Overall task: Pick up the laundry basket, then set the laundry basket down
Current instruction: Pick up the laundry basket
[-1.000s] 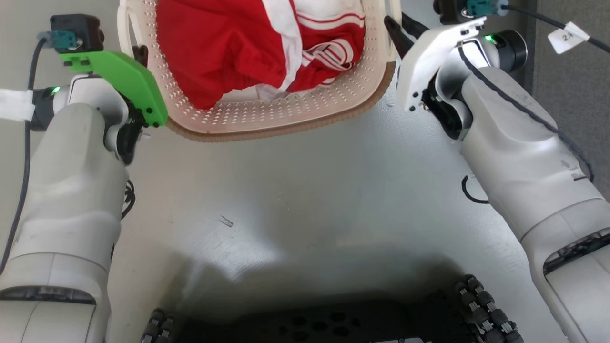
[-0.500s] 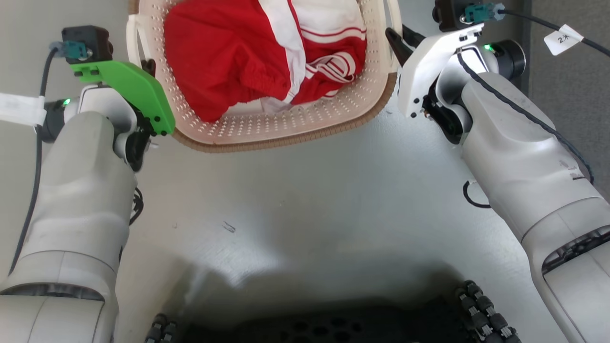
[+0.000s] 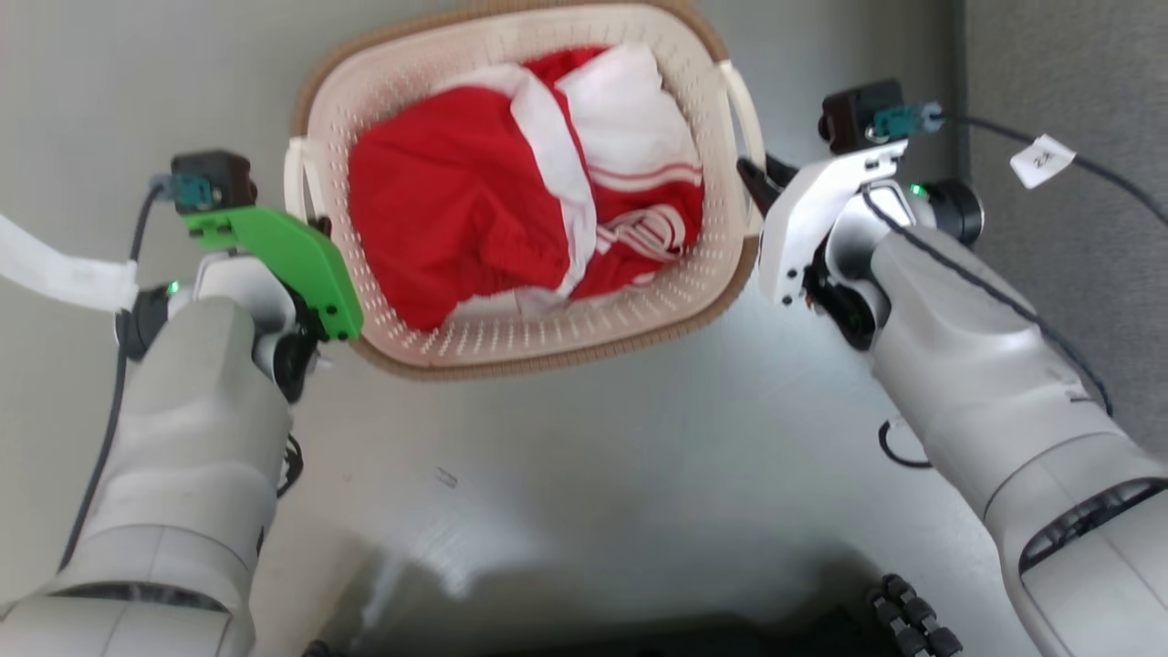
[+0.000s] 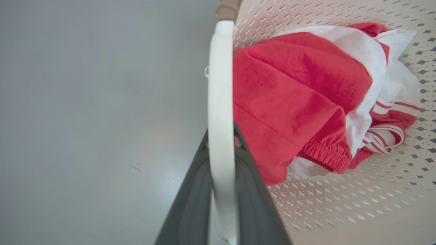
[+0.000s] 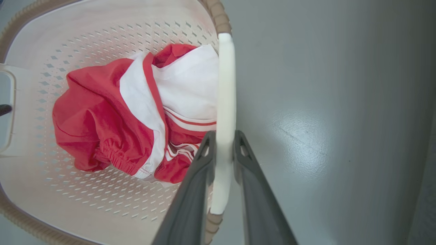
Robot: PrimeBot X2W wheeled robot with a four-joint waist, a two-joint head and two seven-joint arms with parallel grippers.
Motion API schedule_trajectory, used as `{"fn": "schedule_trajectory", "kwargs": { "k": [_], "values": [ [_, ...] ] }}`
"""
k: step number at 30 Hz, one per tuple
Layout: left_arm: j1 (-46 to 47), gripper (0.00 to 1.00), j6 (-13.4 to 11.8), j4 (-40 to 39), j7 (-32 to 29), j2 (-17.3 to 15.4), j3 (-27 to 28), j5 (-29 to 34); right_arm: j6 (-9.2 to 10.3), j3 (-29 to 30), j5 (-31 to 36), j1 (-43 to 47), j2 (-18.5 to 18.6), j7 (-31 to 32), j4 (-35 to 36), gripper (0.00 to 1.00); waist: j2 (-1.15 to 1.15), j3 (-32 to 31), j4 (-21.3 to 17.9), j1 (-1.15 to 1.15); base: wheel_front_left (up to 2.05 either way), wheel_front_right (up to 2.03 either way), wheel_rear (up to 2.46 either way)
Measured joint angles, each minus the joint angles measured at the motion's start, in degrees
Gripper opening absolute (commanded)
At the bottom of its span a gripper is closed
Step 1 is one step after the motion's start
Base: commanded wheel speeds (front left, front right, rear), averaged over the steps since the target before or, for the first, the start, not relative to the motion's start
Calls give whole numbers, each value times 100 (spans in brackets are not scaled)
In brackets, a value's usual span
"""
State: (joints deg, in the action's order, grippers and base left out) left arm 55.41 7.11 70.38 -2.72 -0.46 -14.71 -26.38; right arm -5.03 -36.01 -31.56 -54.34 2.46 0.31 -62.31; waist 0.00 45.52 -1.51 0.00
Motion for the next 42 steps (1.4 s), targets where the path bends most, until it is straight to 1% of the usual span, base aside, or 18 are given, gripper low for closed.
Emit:
{"fn": "schedule_trajectory", "kwargs": {
  "k": [5, 7, 16, 18, 24, 31, 42],
  "values": [
    [-174, 0, 3, 141, -18, 67, 1, -69, -2, -40, -86, 202, -32, 21, -149, 0, 0, -296, -9, 0, 0, 0, 0],
    [-261, 0, 14, 160, -35, 80, 2, -90, -47, -52, -142, 302, -36, 25, -190, 0, 0, -420, -10, 0, 0, 0, 0],
    [-614, 0, 44, 294, -361, 98, 5, -219, -109, -203, -432, 699, -65, 266, -285, 0, 0, -999, -14, -1, 0, 0, 0],
    [-685, 0, 44, 307, -416, 102, 10, -238, -148, -240, -441, 770, -65, 287, -289, 0, 0, -1129, -18, -1, 0, 0, 0],
    [-949, 0, 44, 330, -623, 114, 10, -364, -153, -336, -638, 1005, -70, 436, -330, 0, 0, -1575, -37, -1, 0, 0, 0],
    [-1191, 0, 45, 338, -716, 121, 34, -431, -202, -402, -743, 1216, -77, 519, -346, 0, 0, -1955, -51, -1, 0, 0, 0],
    [-1746, 0, 44, 361, -879, 134, 99, -575, -213, -565, -968, 1718, -108, 631, -368, 0, 0, -2660, -72, -1, 0, 0, 0]
  ]
}}
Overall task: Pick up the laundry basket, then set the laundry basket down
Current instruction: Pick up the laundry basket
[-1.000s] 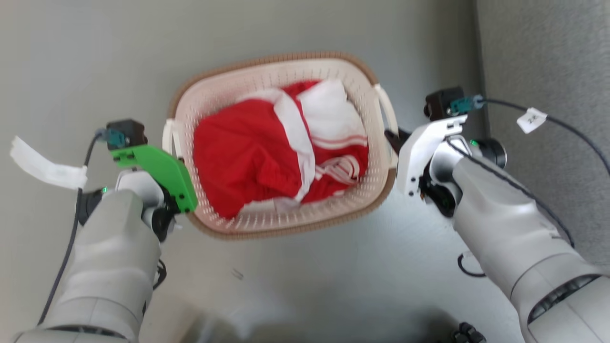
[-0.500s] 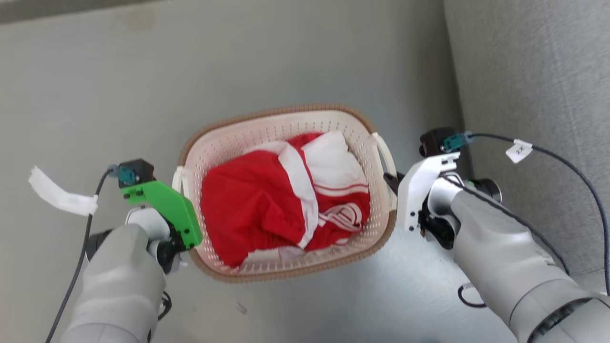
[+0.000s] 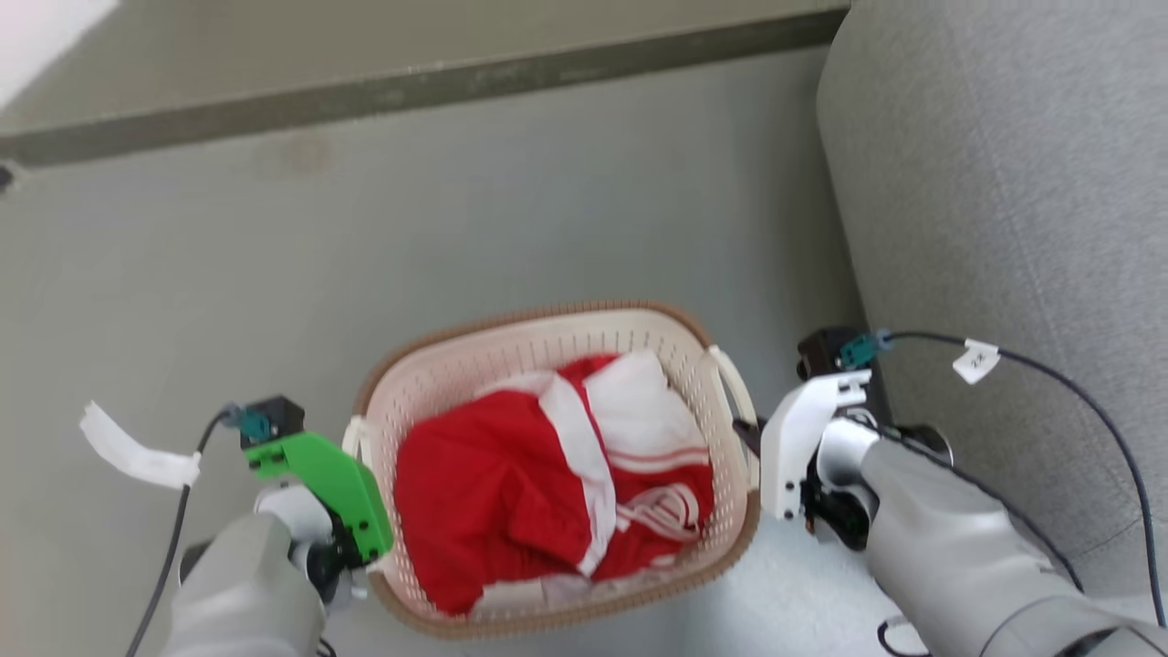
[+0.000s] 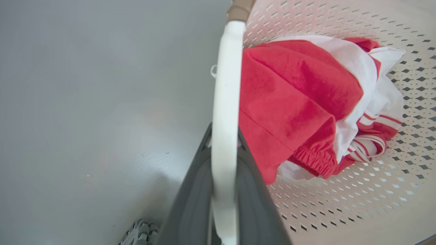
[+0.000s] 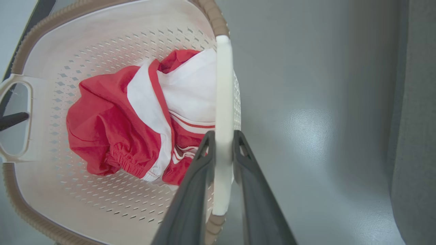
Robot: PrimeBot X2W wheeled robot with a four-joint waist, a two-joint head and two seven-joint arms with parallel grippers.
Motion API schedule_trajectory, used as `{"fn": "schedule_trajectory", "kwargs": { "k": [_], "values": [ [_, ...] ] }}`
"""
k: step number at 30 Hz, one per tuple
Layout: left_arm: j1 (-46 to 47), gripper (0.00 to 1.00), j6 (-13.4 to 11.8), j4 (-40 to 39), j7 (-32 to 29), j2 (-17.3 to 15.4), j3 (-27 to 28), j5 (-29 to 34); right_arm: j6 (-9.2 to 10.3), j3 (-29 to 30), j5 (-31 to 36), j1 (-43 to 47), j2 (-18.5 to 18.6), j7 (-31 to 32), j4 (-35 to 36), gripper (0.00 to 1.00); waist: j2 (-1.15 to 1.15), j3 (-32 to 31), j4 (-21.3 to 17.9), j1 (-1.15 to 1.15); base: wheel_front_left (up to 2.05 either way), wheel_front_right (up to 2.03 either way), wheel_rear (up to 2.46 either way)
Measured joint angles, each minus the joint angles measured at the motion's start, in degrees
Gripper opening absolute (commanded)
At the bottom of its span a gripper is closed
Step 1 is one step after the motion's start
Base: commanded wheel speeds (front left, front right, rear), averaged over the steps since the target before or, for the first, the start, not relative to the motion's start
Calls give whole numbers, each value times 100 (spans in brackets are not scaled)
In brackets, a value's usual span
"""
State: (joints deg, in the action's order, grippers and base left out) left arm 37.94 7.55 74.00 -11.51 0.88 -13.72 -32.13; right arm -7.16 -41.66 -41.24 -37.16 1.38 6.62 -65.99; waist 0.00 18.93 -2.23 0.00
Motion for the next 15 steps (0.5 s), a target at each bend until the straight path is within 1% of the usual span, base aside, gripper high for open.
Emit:
{"fn": "schedule_trajectory", "kwargs": {
  "k": [11, 15],
  "values": [
    [-490, 0, -7, 22, -207, 0, -15, -166, -35, -176, -176, 438, -4, 76, 57, 0, 0, -669, -50, 0, 0, 0, 0],
    [-619, 0, -53, 22, -240, 0, -51, -199, -35, -229, -244, 589, -4, 102, 88, 0, 0, -890, -78, 0, 0, 0, 0]
  ]
}}
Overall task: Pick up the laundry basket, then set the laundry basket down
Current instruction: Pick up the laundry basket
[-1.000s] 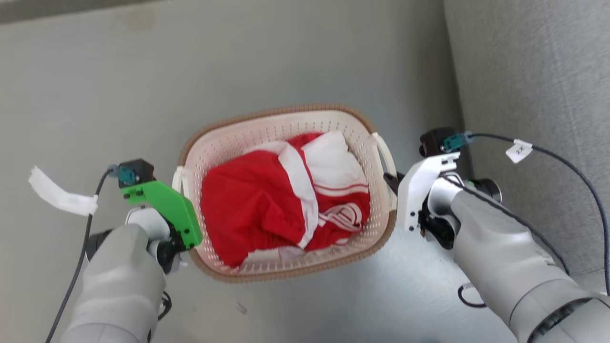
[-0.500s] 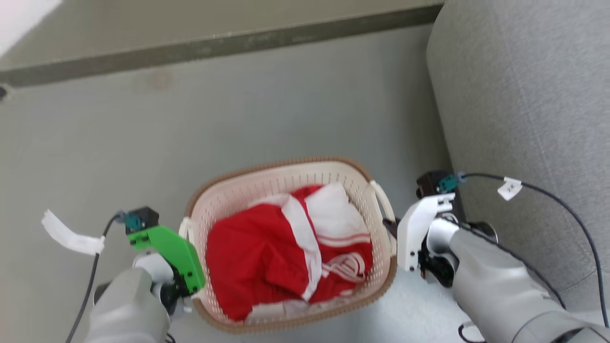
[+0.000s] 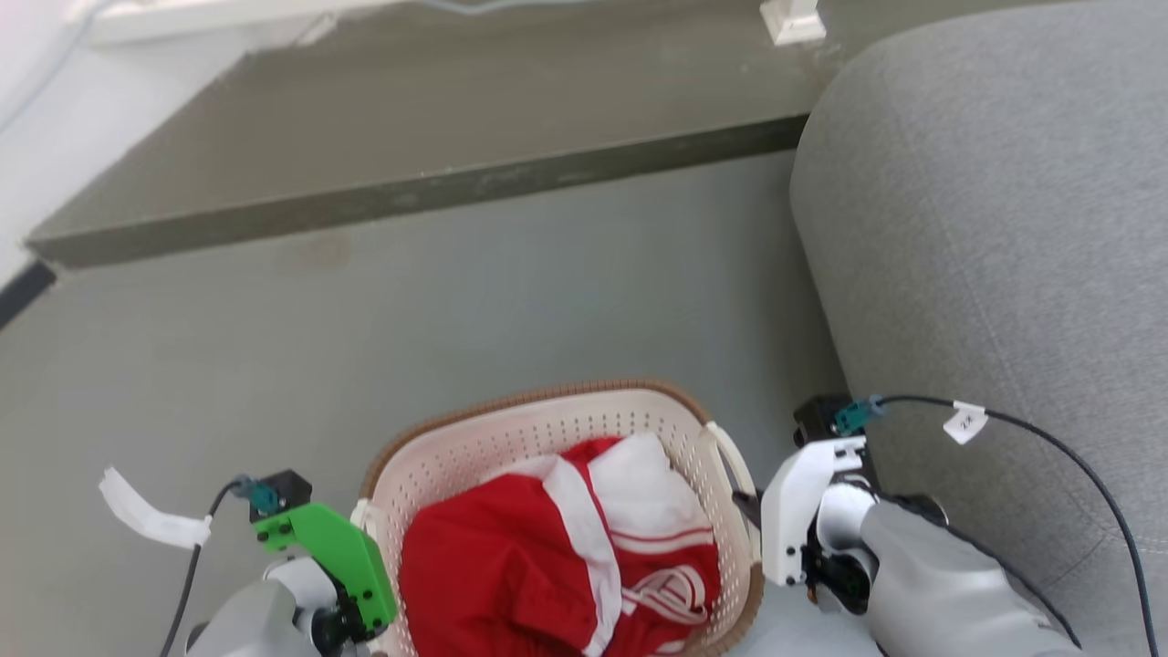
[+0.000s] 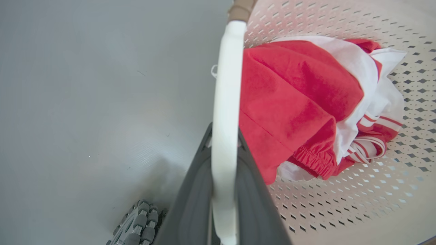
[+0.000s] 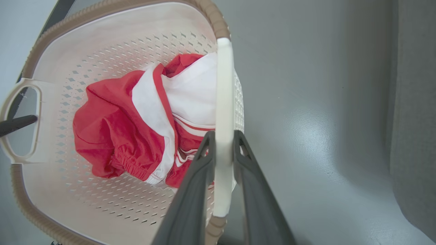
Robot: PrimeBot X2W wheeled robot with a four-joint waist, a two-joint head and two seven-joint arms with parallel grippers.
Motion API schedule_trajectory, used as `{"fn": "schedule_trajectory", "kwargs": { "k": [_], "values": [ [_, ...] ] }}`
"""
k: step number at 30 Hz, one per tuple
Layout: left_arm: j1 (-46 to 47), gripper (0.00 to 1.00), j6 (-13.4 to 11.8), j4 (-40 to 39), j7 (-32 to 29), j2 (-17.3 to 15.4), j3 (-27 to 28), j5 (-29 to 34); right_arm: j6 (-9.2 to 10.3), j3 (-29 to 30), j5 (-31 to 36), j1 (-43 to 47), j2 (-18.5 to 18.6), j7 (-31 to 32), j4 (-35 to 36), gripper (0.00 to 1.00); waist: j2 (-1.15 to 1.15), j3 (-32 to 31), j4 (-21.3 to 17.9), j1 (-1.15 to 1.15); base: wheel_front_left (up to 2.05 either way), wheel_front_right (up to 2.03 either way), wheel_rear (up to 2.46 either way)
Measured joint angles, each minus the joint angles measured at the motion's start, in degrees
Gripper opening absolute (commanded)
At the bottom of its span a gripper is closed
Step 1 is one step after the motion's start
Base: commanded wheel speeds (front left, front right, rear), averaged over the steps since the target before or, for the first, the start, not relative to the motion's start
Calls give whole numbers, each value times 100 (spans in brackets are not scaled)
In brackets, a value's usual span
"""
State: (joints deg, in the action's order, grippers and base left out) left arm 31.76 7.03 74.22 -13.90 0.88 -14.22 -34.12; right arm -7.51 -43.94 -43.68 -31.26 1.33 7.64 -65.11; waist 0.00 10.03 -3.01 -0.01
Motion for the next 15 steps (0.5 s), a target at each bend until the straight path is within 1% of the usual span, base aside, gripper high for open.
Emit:
{"fn": "schedule_trajectory", "kwargs": {
  "k": [15],
  "values": [
    [-542, 0, -56, 5, -160, -2, -159, -130, -4, -163, -283, 610, -4, 87, 20, 0, 0, -715, -82, 0, 0, 0, 0]
  ]
}}
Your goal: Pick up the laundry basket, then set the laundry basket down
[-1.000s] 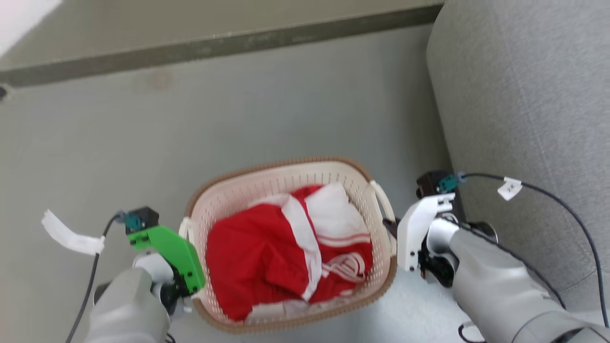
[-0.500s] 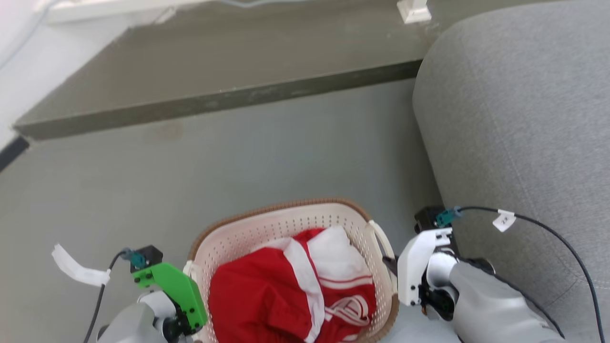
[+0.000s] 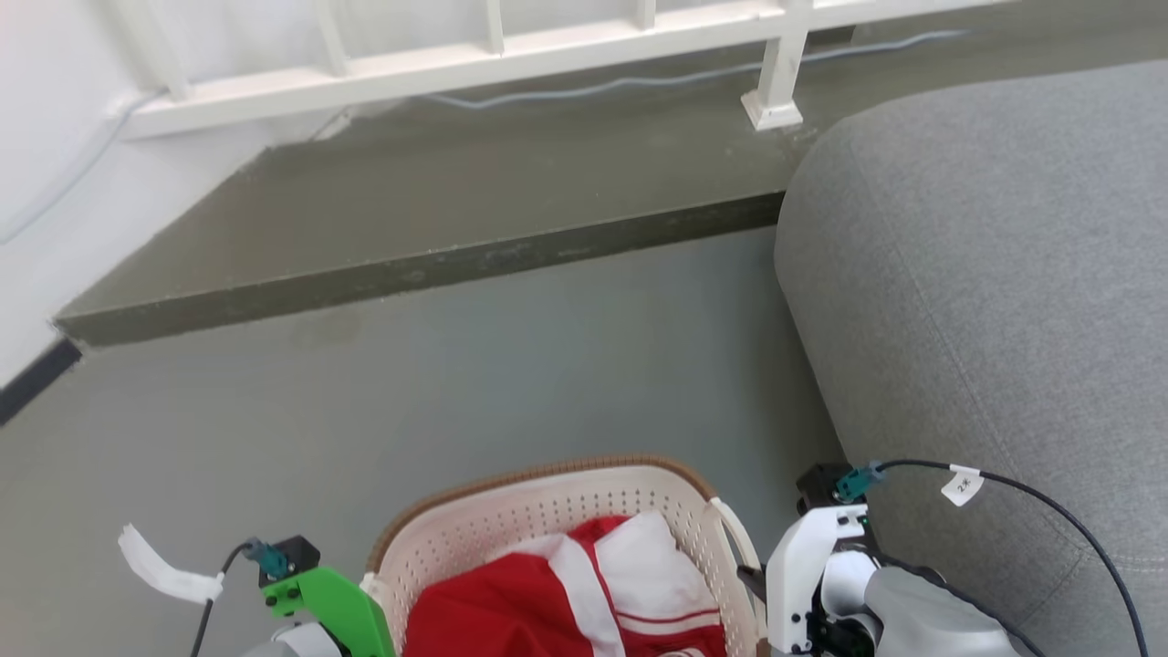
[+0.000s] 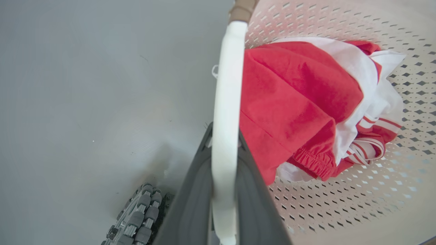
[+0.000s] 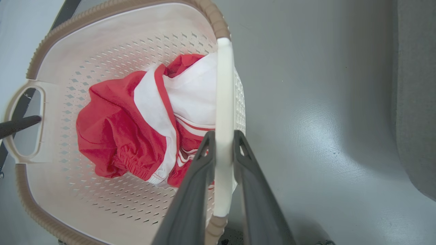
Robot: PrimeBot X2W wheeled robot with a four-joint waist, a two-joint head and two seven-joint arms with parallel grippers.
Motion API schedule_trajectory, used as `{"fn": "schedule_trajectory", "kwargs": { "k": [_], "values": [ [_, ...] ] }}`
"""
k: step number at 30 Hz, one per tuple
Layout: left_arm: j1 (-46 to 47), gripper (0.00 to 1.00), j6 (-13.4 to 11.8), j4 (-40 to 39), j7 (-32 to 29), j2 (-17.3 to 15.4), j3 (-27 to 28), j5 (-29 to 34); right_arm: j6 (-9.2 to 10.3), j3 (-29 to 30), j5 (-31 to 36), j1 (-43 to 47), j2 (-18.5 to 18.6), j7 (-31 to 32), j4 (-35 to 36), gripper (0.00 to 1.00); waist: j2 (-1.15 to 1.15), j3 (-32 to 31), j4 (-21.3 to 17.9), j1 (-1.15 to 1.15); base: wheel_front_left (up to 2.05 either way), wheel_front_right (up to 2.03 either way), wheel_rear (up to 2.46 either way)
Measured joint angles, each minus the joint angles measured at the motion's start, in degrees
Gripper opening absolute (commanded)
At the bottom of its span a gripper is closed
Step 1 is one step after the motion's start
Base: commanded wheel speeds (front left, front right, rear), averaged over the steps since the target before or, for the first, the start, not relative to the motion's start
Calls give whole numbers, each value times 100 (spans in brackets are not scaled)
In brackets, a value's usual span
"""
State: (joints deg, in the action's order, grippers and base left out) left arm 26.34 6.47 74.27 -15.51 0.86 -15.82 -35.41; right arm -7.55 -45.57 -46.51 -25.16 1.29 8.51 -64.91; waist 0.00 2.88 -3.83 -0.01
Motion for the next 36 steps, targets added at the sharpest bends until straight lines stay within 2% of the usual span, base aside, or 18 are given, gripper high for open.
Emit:
{"fn": "schedule_trajectory", "kwargs": {
  "k": [11, 36],
  "values": [
    [-200, 0, -68, 0, -66, 0, -87, -223, 0, -115, -123, 89, -1, 23, -1, 0, 0, -198, 28, 0, 0, 0, 0],
    [-226, 0, -199, -116, -109, -14, -326, -419, 2, -263, -297, 90, 21, 60, -1, 0, 0, -204, 41, 0, 0, 0, 0]
  ]
}}
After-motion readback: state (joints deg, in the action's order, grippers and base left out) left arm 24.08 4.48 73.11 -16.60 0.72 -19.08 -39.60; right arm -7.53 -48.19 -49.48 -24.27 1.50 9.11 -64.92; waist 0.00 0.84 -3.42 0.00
